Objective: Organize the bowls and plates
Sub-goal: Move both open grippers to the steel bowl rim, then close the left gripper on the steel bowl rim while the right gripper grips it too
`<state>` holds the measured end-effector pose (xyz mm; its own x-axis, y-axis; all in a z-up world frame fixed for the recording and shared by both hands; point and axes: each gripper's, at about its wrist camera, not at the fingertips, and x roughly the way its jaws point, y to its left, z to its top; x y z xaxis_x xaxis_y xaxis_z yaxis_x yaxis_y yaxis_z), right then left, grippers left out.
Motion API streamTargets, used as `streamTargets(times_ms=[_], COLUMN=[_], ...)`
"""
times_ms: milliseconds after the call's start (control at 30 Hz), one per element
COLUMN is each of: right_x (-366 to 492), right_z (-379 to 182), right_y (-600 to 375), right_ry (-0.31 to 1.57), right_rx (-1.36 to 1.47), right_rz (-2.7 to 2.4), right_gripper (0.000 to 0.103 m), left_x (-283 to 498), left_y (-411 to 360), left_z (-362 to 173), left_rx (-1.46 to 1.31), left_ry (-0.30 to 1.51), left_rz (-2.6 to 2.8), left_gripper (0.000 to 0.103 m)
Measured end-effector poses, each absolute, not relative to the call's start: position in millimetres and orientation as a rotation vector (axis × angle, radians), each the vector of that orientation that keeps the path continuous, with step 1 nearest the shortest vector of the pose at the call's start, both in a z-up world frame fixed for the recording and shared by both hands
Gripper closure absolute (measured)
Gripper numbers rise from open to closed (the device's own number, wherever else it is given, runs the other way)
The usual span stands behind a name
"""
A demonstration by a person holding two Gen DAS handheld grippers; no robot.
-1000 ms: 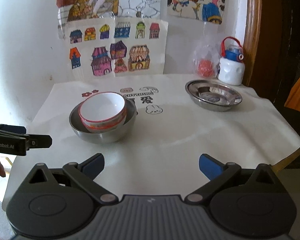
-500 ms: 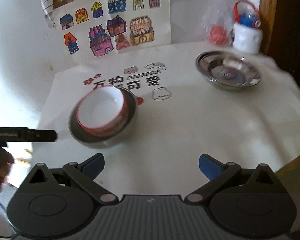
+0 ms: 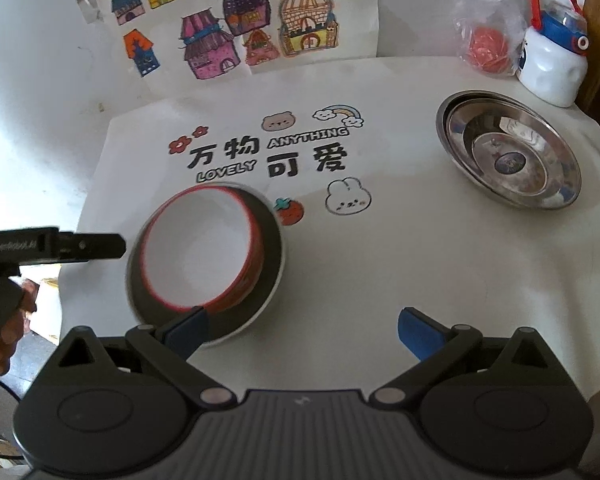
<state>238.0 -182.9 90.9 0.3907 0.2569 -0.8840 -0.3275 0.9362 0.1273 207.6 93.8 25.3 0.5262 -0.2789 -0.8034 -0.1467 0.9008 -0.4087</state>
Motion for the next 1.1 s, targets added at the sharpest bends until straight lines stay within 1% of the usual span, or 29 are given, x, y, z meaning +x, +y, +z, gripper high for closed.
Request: streamTargets(times_ms=[233,467,633,733,767,800,933,1033,1100], right_x=[259.8,270.2,275.2,275.1,274.8,274.4,272.8,272.9,272.9], right_z=[85.1,77.6,73.1,69.1,67.3,66.0,63.7,63.4,63.2], right_y=[-195.9,-197.3,-193.9,-190.2,-189.2,-189.1,-189.7,-188.4,-186.8], right_ry=[1.133,1.152,1.164,1.172,1.176,1.180,1.188,1.188,1.188], right_rx=[-0.033,-0.049,-0.051,-0.066,-0.070,-0.067,-0.053,-0.051,-0.055], right_rz=[0.349,0.329,0.321,0.316,0.315,0.316,0.321,0.319,0.322], right_gripper=[0.000,0.000,0.001,0.004,0.005,0.005,0.006,0.009,0.012], left_x=[216.3,227.0,235.5,237.8,238.5,239.1,237.4,237.7,238.7], left_y=[85.6,75.8,70.6,70.6,70.4,70.8,70.5,66.0,63.0], left_z=[21.9,22.0,23.5,24.8,25.0,24.3,22.9,22.4,22.4], left_rx=[-0.475,-0.416,-0.370,-0.361,-0.348,-0.341,-0.331,-0.305,-0.291], left_ry=[1.024,1.044,1.067,1.071,1.078,1.085,1.082,1.074,1.076], left_rz=[-0.099,-0.077,-0.085,-0.094,-0.092,-0.102,-0.115,-0.115,-0.125], left_gripper=[0.001,0.001,0.005,0.009,0.016,0.017,0.017,0.019,0.022])
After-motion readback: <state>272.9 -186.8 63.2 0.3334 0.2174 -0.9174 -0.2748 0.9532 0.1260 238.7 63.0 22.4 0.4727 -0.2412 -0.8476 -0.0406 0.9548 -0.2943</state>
